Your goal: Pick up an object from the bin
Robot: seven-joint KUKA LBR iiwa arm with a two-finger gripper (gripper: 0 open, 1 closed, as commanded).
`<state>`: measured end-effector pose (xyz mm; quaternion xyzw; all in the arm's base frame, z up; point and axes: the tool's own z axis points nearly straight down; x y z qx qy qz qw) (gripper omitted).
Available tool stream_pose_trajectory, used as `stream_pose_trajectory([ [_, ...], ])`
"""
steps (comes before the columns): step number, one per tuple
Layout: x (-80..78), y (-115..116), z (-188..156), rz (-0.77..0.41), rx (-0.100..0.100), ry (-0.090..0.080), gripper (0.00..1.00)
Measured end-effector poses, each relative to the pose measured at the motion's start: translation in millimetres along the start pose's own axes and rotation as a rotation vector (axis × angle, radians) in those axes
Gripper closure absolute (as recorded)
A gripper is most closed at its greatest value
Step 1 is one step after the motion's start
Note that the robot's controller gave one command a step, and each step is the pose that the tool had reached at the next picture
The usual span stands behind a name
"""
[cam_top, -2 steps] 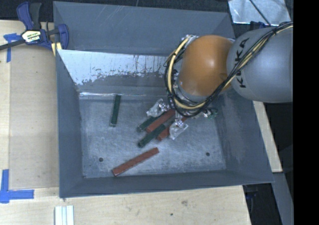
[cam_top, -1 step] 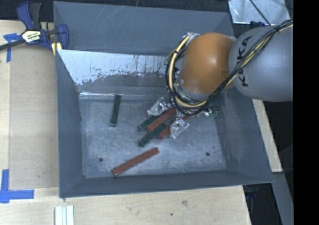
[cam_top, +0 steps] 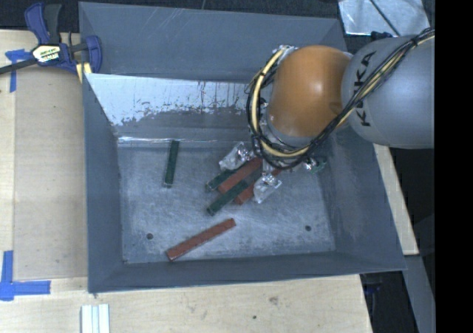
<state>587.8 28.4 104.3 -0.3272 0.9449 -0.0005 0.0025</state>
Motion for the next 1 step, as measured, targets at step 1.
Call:
stream_pose_trajectory([
  [1, 0.9, 0.8, -7.0, 0.0, -0.004, 0.005, 1.0],
])
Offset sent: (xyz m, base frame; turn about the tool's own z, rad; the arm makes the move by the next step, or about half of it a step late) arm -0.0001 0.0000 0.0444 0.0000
